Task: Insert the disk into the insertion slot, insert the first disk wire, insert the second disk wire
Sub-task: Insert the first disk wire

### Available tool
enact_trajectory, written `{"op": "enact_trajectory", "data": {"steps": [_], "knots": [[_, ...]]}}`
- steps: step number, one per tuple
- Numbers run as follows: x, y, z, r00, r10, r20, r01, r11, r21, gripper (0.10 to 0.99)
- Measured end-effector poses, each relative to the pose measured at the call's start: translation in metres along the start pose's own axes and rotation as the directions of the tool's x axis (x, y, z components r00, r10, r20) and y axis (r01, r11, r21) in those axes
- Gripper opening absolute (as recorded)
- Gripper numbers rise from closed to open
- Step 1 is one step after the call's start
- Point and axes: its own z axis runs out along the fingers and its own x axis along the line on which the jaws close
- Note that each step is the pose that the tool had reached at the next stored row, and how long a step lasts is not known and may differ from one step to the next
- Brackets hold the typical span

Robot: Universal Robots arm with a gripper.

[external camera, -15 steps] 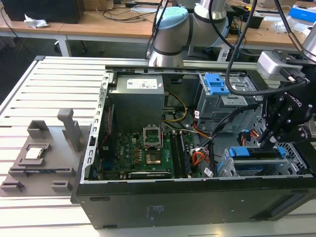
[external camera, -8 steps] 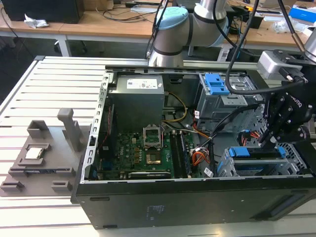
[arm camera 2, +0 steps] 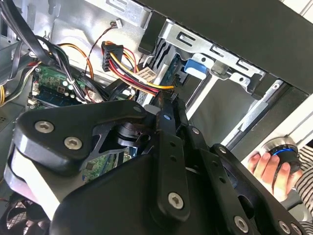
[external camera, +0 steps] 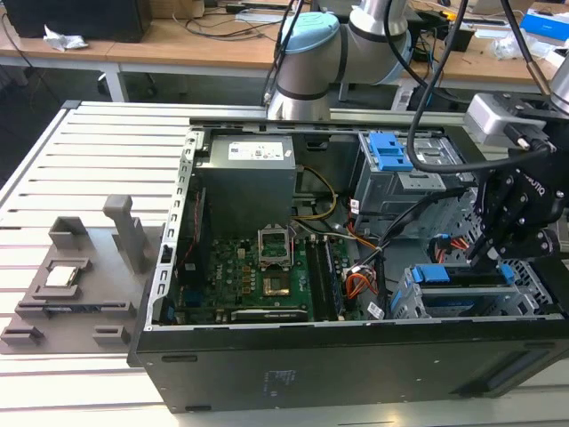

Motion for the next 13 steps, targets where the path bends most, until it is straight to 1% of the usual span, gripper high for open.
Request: {"op": "enact_trajectory", "data": {"steps": [7, 13], "knots": [[-0.0002, -0.0011, 0.0009, 1.0000, 0.000, 0.0004, 0.000, 1.0000, 0.000, 0.165], [-0.0005, -0.0015, 0.0058, 1.0000, 0.000, -0.0006, 0.000, 1.0000, 0.000, 0.165]]}}
